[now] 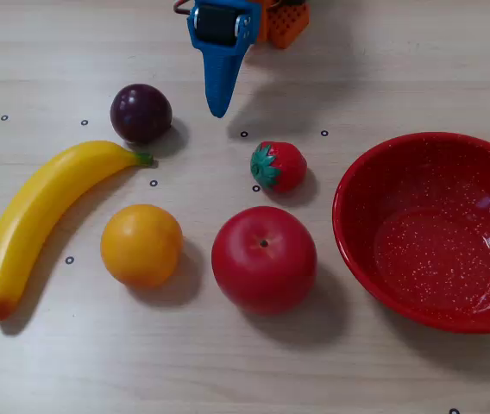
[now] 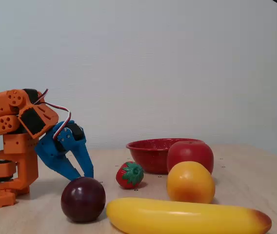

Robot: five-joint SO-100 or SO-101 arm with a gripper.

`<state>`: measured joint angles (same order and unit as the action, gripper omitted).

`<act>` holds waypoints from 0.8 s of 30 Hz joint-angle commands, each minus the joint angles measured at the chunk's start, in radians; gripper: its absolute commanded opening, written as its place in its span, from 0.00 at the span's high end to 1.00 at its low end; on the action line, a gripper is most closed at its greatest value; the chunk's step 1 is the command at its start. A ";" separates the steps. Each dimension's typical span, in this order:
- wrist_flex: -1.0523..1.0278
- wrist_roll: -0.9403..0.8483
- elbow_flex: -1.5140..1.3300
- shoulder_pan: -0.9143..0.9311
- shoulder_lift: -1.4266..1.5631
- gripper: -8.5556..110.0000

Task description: Put the peach in the red bowl.

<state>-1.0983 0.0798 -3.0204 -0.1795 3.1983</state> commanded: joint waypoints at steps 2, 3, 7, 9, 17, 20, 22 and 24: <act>0.041 -0.003 0.014 0.014 0.008 0.93; 0.041 -0.003 0.014 0.014 0.008 0.93; 0.041 -0.003 0.014 0.014 0.008 0.93; 0.041 -0.003 0.014 0.014 0.008 0.93; 0.041 -0.003 0.014 0.014 0.008 0.93; 0.041 -0.002 0.014 0.014 0.008 0.92; 0.041 0.021 0.014 0.025 0.008 0.93; 0.040 0.037 0.014 0.040 0.008 0.93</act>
<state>-1.0983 0.0813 -3.0204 -0.1672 3.1983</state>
